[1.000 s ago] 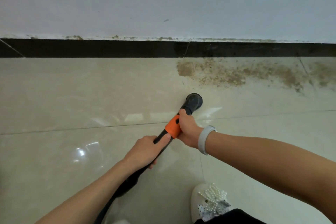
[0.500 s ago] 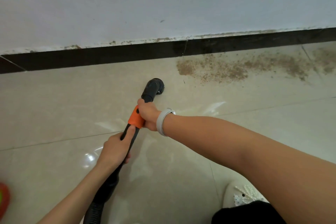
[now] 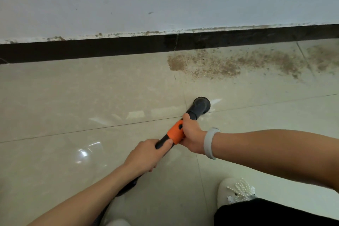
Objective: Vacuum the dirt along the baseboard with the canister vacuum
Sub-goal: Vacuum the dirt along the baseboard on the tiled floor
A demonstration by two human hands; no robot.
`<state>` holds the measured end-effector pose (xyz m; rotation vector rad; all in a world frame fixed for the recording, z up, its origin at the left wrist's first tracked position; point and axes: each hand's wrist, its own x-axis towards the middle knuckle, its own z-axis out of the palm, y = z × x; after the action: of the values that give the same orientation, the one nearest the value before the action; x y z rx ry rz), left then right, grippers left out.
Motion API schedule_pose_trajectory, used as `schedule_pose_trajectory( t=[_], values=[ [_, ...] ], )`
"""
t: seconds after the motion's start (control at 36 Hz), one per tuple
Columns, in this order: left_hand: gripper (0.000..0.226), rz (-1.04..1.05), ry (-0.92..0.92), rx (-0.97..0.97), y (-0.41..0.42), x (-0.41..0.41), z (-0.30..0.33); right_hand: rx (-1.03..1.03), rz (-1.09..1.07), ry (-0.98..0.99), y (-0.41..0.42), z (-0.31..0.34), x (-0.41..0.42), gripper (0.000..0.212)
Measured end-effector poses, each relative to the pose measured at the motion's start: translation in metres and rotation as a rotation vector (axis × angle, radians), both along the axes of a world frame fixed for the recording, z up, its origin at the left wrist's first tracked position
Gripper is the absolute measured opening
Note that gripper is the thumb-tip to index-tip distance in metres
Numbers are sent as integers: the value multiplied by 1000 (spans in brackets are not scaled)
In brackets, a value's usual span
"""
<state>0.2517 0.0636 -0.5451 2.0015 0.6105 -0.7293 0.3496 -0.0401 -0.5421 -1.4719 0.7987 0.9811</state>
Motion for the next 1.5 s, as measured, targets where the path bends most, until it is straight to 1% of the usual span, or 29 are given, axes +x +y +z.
schedule_pose_trajectory(
  t=[0.06,0.11,0.19,0.28,0.33,0.39,0.42,0.47,0.56,0.61,0.72,0.86,1.08,1.28,1.39,1.5],
  values=[
    [50,54,-9,12,7,4,0,15,38,-7,6,-1,9,52],
    [49,145,-33,33,16,7,0,54,80,9,21,-1,21,36],
    [47,262,-82,75,32,10,3,142,185,-8,51,2,35,25],
    [46,375,-100,97,51,10,1,177,239,-28,79,2,39,25],
    [47,403,-81,110,62,9,0,211,260,-16,91,2,36,30],
    [47,402,-63,110,69,8,1,272,240,30,96,6,32,46],
    [47,397,-55,112,70,8,3,303,219,54,97,5,31,49],
    [47,388,-44,112,69,9,6,288,206,38,99,-5,31,46],
    [48,369,-34,129,60,10,9,262,178,1,98,-16,32,27],
    [48,381,-43,144,51,10,10,266,160,-6,94,-15,34,23],
    [48,373,-60,171,35,12,10,267,186,-24,82,-6,36,22],
    [48,349,-65,169,20,16,15,274,182,-37,69,-10,41,22],
    [46,257,-39,54,-9,32,13,251,107,-28,23,-24,56,24],
    [43,197,-81,2,-29,49,7,239,-3,-53,-12,-20,75,23],
    [46,207,-76,-26,-31,53,4,197,7,-86,-11,-22,79,23],
    [50,271,-52,-67,-26,49,5,139,-9,-116,-1,-21,79,29]
  ],
)
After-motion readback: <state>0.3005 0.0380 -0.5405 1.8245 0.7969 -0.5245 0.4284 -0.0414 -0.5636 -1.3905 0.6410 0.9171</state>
